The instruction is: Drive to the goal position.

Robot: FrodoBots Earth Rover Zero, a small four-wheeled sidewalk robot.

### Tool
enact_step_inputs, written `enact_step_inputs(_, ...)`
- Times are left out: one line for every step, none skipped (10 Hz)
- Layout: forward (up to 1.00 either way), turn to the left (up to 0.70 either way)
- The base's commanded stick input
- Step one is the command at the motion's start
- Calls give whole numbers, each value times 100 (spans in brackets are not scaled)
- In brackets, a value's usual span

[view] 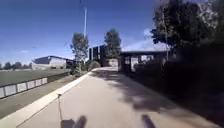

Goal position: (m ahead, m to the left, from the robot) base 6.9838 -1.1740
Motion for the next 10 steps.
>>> enact_step_inputs(100, 0)
enact_step_inputs(100, 0)
enact_step_inputs(100, 0)
enact_step_inputs(100, 0)
enact_step_inputs(100, 0)
enact_step_inputs(100, 0)
enact_step_inputs(100, 0)
enact_step_inputs(100, 0)
enact_step_inputs(100, 0)
enact_step_inputs(100, 0)
